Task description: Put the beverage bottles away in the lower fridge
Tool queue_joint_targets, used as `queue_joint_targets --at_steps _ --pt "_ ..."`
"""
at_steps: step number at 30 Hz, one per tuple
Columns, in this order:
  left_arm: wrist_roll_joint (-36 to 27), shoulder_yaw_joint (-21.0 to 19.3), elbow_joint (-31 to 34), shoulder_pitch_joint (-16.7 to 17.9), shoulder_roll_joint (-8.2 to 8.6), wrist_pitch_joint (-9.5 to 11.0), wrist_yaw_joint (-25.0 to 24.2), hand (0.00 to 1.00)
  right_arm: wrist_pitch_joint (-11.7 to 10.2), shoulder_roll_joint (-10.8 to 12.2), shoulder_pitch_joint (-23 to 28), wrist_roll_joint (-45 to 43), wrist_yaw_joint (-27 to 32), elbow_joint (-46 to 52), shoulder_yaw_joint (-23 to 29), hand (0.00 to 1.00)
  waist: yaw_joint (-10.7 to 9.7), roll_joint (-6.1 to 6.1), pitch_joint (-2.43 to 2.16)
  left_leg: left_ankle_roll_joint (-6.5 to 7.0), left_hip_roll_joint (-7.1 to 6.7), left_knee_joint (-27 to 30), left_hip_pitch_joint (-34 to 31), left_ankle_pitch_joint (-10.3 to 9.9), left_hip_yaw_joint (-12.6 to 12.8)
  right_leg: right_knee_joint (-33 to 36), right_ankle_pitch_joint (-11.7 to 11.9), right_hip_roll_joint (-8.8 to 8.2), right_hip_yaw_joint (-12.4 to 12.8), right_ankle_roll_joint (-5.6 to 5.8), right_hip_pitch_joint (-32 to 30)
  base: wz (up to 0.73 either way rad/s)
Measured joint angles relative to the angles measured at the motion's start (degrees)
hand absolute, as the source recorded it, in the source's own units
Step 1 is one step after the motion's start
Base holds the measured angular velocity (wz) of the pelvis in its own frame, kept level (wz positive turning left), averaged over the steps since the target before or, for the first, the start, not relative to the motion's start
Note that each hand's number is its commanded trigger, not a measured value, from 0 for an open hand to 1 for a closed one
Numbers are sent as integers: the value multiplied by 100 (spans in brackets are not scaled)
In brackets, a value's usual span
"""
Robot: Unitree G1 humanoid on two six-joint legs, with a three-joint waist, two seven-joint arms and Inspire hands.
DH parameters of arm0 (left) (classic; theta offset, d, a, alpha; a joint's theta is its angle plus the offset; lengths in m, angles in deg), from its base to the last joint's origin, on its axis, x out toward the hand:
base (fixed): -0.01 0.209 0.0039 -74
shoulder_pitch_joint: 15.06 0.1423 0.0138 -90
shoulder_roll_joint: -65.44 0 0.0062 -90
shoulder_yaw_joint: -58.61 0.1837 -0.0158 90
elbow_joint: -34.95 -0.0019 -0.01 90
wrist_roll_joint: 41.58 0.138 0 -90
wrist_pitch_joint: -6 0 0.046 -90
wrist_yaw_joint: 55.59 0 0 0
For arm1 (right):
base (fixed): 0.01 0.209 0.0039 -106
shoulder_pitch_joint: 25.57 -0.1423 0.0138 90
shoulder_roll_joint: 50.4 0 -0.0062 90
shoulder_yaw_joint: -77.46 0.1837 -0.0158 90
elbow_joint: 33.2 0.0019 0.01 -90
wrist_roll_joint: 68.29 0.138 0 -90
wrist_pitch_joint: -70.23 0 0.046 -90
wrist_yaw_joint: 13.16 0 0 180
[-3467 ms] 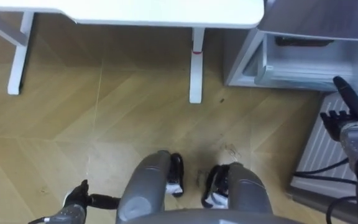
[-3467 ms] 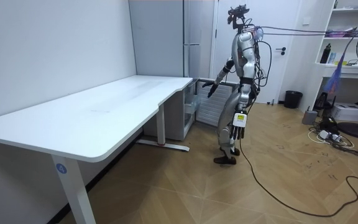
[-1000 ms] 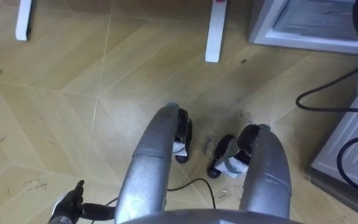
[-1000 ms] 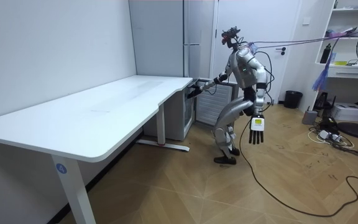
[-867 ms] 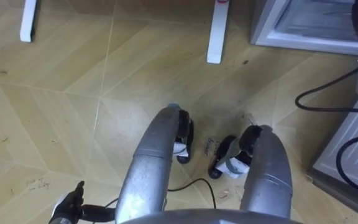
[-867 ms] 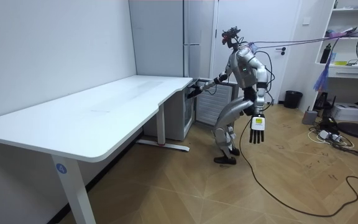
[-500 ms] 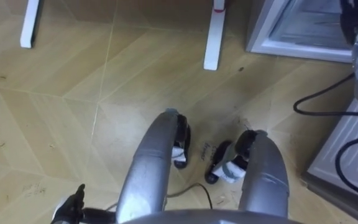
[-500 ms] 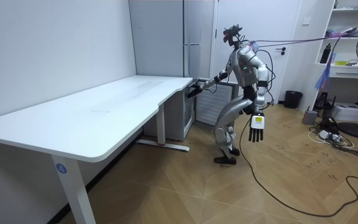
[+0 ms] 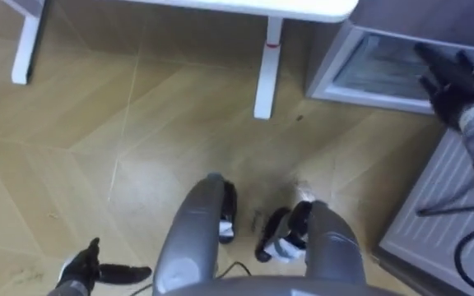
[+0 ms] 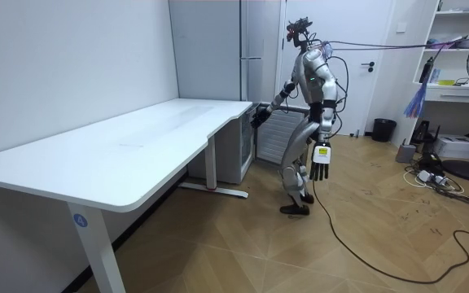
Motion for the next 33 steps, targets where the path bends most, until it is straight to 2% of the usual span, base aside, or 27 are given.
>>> queue_joint_targets --at_steps 3,4,5,7,9,11,13,15,17,20,26,30,33 --pt "4 -1 -193 -90 56 36 12 0 61 3 436 -1087 -246 -425 -234 0 -9 7 -25 47 -32 -527 641 63 26 -623 170 113 -2 156 647 -4" --pt "-1 -2 -251 -102 77 42 28 0 139 28 715 -1505 -318 -457 -335 0 7 0 -84 59 -75 -818 913 137 24 -927 274 136 -23 216 915 0" --pt "4 -4 -341 -128 117 37 38 0 232 58 951 -1778 -371 -474 -395 0 17 1 -109 76 -126 -1108 1188 209 30 -1207 364 147 -19 273 1171 0" --pt "4 -73 -487 -186 220 40 48 0 342 94 1244 -1937 -482 -579 -423 0 20 14 -129 100 -188 -1423 1566 259 40 -1514 465 161 0 356 1519 -8" --pt "2 -202 -695 -199 318 48 74 0 373 244 1569 -2031 -474 -641 -432 0 1 20 -143 109 -202 -1725 1995 285 73 -1883 569 227 5 427 1943 -9" --pt "3 -315 -769 -153 347 35 176 0 392 556 2049 -2032 -475 -662 -427 0 -34 -65 -222 94 -217 -2196 2496 394 74 -2485 768 346 -26 485 2487 0" --pt "20 -531 -839 -117 457 49 282 0 394 804 2376 -2187 -460 -636 -345 0 -111 -110 -227 82 -227 -2523 2871 480 74 -2901 940 431 -42 532 2860 -2" --pt "32 -692 -874 -56 605 60 332 0 414 1017 2598 -2368 -426 -582 -307 0 -127 -133 -263 75 -248 -2759 3138 511 78 -3119 1021 480 14 555 3118 -14" --pt "83 -731 -863 -48 778 61 387 0 430 1229 2820 -2703 -356 -565 -347 0 -168 -143 -261 73 -275 -2987 3434 564 61 -3432 1132 526 2 589 3436 -11" --pt "172 -729 -876 -45 934 57 398 0 466 1392 3011 -2902 -194 -560 -383 0 -206 -126 -259 77 -291 -3154 3685 597 46 -3777 1272 585 6 622 3719 0" --pt "568 -892 -1021 -59 975 -13 492 0 434 1597 3069 -3022 227 -560 -346 0 -353 -163 -241 114 -305 -3299 3942 621 38 -4015 1403 627 11 669 4025 1" --pt "701 -1093 -1034 -32 1002 -113 534 0 425 1696 3086 -3209 267 -550 -240 0 -452 -189 -228 122 -322 -3454 4123 624 34 -4089 1435 632 17 696 4208 0" --pt "750 -1206 -1035 -94 1095 -137 532 0 437 1715 3111 -3315 316 -549 -77 0 -463 -174 -231 126 -314 -3450 4163 628 81 -4097 1460 635 55 697 4252 -8"
